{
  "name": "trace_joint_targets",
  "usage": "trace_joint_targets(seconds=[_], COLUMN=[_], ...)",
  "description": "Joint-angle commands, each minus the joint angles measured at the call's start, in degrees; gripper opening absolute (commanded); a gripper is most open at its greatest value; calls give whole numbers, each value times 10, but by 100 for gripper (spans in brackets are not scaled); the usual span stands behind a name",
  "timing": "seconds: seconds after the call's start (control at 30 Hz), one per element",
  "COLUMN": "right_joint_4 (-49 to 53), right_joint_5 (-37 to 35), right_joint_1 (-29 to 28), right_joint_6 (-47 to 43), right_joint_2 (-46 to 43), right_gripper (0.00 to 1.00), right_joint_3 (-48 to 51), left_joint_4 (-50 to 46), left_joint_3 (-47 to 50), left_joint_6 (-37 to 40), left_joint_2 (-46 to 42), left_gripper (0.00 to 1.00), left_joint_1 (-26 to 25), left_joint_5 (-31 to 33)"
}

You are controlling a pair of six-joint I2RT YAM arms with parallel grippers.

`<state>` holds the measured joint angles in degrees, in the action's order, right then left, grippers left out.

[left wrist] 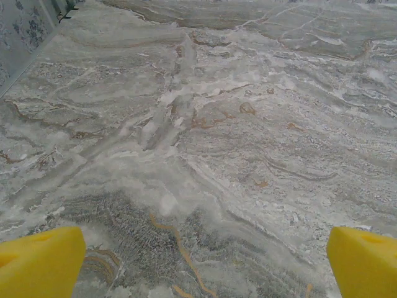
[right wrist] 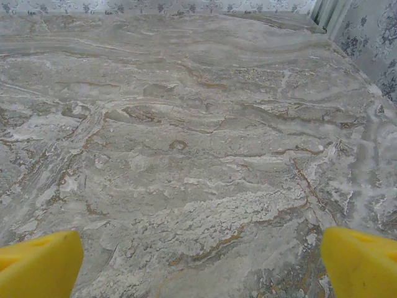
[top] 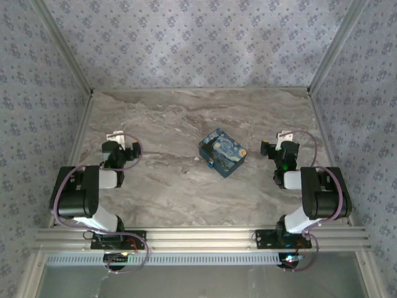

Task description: Unlock the padlock with the key

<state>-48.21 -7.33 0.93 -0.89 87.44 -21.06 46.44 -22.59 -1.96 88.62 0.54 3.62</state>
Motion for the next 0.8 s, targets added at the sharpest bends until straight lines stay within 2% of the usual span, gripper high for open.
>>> trace_joint_targets(seconds=[0.0,0.77], right_joint_4=[-7,-2], right_joint_5=[-10,-14], right_joint_1=[-2,-3], right_joint_6=[7,9], right_joint_2=[-1,-5], right_gripper=[100,100], right_joint_3=[-3,-6], left_joint_4=[1,3], left_joint_3=[-12,-11], left_joint_6=[7,3], left_joint_2=[-6,-7], left_gripper=[100,100], left_joint_1=[2,7], left_joint_5=[-11,-19])
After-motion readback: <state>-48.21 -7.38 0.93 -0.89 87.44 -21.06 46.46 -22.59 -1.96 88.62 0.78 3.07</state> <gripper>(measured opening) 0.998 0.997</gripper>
